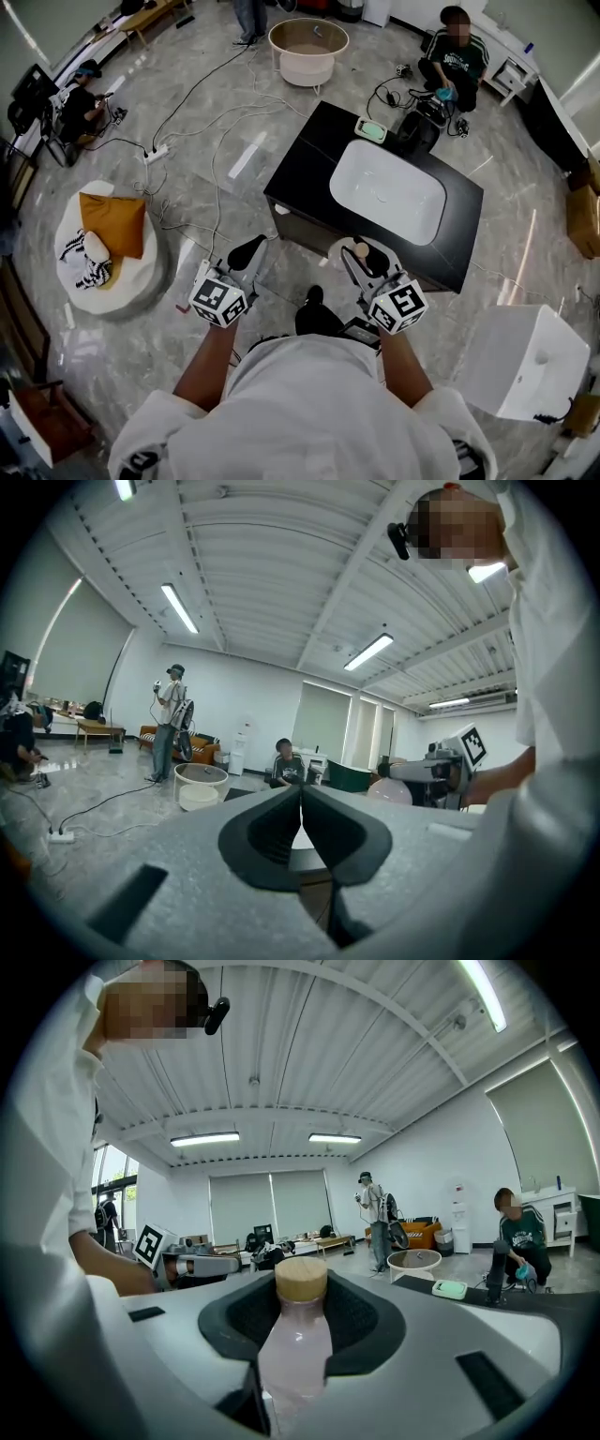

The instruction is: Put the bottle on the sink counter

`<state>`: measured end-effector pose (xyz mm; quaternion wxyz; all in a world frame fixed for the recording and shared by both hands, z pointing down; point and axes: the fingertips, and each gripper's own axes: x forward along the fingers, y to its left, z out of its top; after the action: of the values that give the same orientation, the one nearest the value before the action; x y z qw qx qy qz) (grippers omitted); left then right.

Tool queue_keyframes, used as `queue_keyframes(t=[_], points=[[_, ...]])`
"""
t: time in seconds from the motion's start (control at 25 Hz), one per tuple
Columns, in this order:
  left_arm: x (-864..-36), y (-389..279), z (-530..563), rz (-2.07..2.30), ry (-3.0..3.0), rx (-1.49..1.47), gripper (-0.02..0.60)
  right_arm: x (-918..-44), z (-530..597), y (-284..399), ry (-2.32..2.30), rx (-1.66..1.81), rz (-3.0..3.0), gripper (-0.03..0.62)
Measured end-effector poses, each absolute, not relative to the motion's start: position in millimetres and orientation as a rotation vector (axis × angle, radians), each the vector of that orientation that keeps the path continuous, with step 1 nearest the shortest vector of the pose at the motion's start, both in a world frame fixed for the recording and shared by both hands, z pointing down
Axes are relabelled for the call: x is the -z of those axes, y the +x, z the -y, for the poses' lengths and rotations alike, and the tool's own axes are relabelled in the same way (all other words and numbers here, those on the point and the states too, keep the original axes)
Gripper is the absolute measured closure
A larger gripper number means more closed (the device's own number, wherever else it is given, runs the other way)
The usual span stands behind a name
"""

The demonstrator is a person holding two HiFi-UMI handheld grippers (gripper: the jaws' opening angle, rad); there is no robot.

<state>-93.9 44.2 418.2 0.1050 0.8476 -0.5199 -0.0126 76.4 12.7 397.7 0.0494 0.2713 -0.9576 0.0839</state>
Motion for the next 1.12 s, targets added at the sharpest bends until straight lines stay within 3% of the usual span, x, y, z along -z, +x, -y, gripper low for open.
queue_keyframes(t=[0.64,1.12], points=[[-409.5,-95.0,98.4,1.654,2.459,-0.070,0.563,-402.0,153.8,80.0,0.726,-0.236,2.988,0.457],[-418.7,-129.3,162.9,1.643,2.438,-0.026,0.563,-415.5,211.0,57.3,0.775,-0.261,2.949,0.456]])
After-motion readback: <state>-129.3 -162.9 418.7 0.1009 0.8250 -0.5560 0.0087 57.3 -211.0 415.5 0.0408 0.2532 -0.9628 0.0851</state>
